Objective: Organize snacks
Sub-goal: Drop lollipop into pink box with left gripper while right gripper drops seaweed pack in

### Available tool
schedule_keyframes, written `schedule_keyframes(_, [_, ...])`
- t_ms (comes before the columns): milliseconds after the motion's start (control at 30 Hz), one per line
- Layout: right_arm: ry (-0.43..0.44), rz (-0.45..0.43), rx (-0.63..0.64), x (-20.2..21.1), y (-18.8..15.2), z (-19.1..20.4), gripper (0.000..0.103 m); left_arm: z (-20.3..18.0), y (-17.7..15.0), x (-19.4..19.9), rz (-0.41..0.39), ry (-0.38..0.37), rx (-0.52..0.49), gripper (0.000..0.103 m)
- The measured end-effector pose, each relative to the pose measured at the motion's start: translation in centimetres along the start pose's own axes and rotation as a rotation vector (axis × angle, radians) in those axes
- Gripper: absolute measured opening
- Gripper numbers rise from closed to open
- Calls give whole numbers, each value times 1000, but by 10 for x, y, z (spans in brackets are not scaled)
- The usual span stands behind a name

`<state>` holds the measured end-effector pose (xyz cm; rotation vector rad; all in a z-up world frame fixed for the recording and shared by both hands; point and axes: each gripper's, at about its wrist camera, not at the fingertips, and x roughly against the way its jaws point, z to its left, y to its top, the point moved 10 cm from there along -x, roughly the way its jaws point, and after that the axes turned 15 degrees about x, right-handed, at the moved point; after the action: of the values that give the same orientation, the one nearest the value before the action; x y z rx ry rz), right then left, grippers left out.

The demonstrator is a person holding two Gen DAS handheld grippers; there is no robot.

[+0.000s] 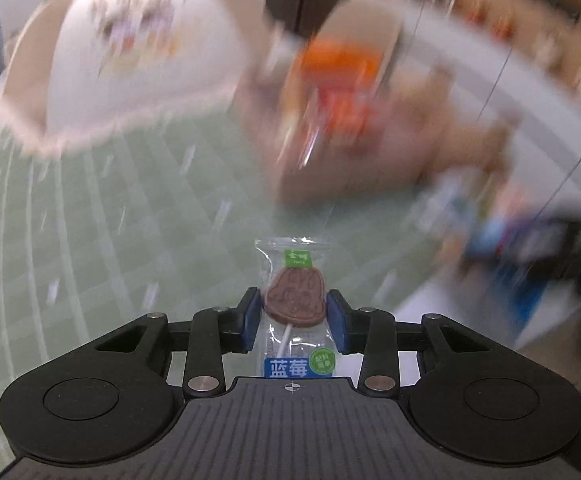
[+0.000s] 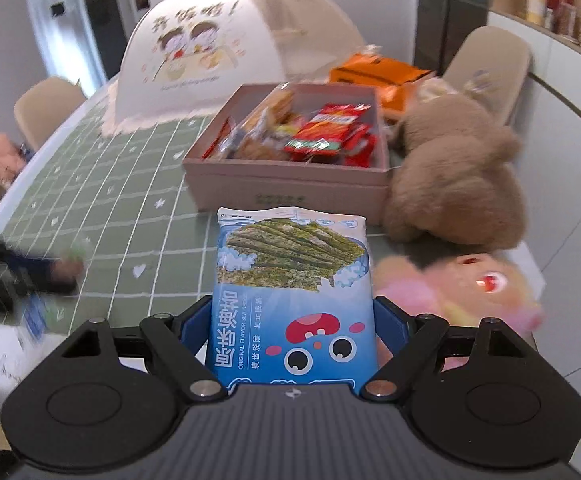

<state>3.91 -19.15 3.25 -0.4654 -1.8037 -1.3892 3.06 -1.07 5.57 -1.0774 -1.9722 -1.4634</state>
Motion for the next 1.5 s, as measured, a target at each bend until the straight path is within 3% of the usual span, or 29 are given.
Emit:
schedule_keyframes(67, [-1,-21,-20,8,3,-7,84,-34,54,27,-116,-92,-21,41])
schedule_keyframes(200, [-23,-66,-18,22,14,-13,84,-83,143,48,-308,-159,-67,44])
schedule_keyframes(233, [-35,-73,-10,24,16,-14,84,-90,157,43,-321,-175,-58,43])
schedule_keyframes(333, [-62,-93,10,33,23,-16,84,-91,190,-1,-226,-279,118,43])
schedule_keyframes(433, [-96,-94,22,40,21,-23,84,-74,197,-19,-265,-272,193,42])
schedule_keyframes(567, [-116,-53,1,39,11,-42,84,-48,171,-17,-261,-287,254,42])
schedule_keyframes(667, [-124,-88,10,47,32,-56,84,-25,137,-20,-212,-250,274,42])
schedule_keyframes(800, [-106,-194,75,59,115,-68,84,-1,91,-28,-142,-231,350,42])
schedule_keyframes(867, [-69,-202,107,51,157,-67,84,3,71,-30,-110,-239,369,42])
schedule_keyframes(967, [-16,-169,142,13,211,-59,88,5,48,-31,-85,-241,358,42])
schedule_keyframes(1067, [-16,-84,146,-46,237,-52,88,19,29,-29,-77,-191,349,42])
schedule_keyframes(1200, [15,24,92,-99,227,-49,88,47,8,-21,-77,-117,368,42])
schedule_keyframes(1367, [7,-64,3,-82,191,-40,88,69,-10,-27,-78,-25,354,42])
schedule_keyframes(1500, [-42,-116,49,-64,135,-11,88,72,-22,-41,-105,49,292,42])
